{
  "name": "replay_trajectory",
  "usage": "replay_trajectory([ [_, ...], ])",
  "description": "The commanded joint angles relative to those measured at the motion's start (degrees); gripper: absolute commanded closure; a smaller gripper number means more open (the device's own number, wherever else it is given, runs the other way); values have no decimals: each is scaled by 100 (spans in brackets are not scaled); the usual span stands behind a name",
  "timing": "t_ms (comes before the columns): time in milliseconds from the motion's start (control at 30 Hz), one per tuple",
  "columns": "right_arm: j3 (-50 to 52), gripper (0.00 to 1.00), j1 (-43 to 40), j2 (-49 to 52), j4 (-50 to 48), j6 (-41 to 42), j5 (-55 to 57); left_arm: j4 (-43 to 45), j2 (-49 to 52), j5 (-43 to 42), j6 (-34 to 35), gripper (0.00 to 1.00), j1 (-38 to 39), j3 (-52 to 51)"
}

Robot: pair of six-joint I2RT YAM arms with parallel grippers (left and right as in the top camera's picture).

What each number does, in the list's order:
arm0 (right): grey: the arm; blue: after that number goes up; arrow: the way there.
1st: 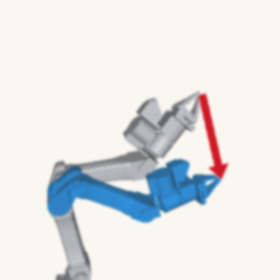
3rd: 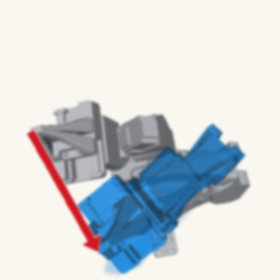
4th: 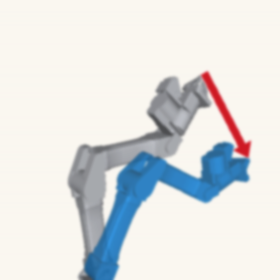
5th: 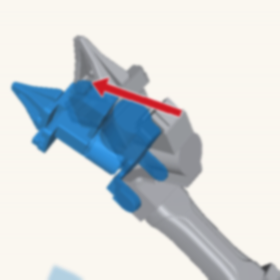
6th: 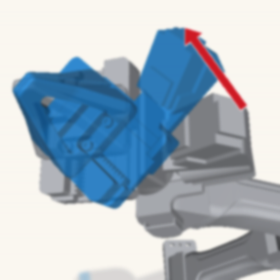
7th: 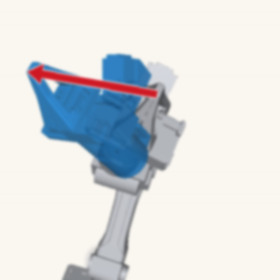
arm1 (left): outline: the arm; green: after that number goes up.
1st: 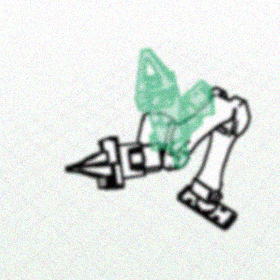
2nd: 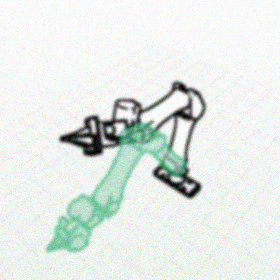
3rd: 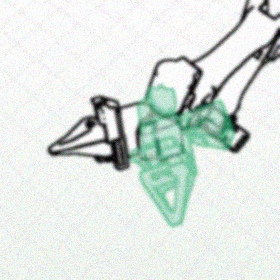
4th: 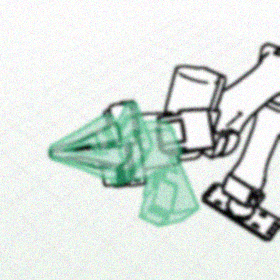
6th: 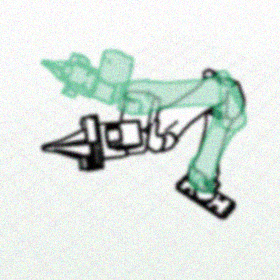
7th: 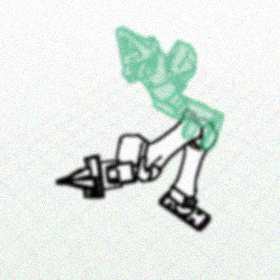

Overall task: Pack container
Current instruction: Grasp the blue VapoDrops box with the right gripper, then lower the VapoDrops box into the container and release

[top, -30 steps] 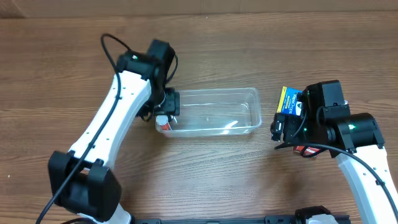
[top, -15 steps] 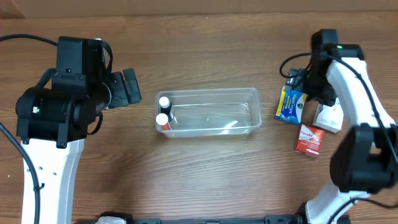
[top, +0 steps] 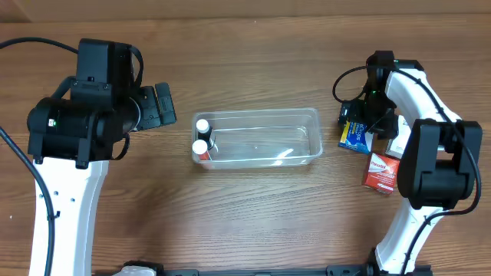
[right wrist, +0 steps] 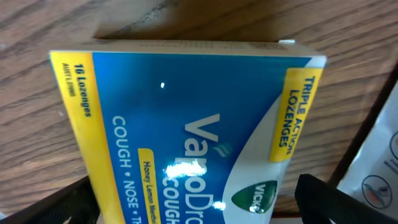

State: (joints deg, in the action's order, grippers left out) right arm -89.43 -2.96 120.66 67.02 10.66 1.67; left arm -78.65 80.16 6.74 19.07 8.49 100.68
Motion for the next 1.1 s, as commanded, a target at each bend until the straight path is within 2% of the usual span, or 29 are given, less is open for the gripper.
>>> replay_trajectory([
  [0, 129, 0, 11, -13, -142, -20, -48, -17, 42, 68, -107, 0, -22, 66],
  [167, 365, 3, 11, -13, -382, -20, -57, -42, 42, 68, -107, 0, -22, 66],
  [233, 363, 18, 11, -13, -398, -17, -85, -44, 42, 66, -107, 0, -22, 66],
  [267, 345, 21, 11, -13, -409, -20, -184, -44, 42, 66, -107, 0, -22, 66],
  [400, 210, 22, 17, -50, -356, 2, -249, -61, 42, 68, -109, 0, -22, 66],
  [500, -452, 22, 188, -356, 234, 0, -247, -68, 42, 68, -107, 0, -22, 66],
  [600, -1117, 21, 704, -1309, 852, -7, -240, -66, 39, 72, -111, 0, -22, 66],
  [700, -1180, 21, 1453, -2354, 1067, 94, -245, -66, 42, 72, -111, 0, -22, 66],
  [800, -1176, 21, 2352, -2732, 1226, 461, -223, -66, 42, 72, -109, 0, -22, 66],
  [900, -629, 21, 2756, -2710, 817, 702, -219, -68, 42, 72, -109, 0, -22, 66],
  [1067, 713, 21, 2767, -2708, -155, 848, -247, -85, 42, 72, -109, 0, -22, 66],
])
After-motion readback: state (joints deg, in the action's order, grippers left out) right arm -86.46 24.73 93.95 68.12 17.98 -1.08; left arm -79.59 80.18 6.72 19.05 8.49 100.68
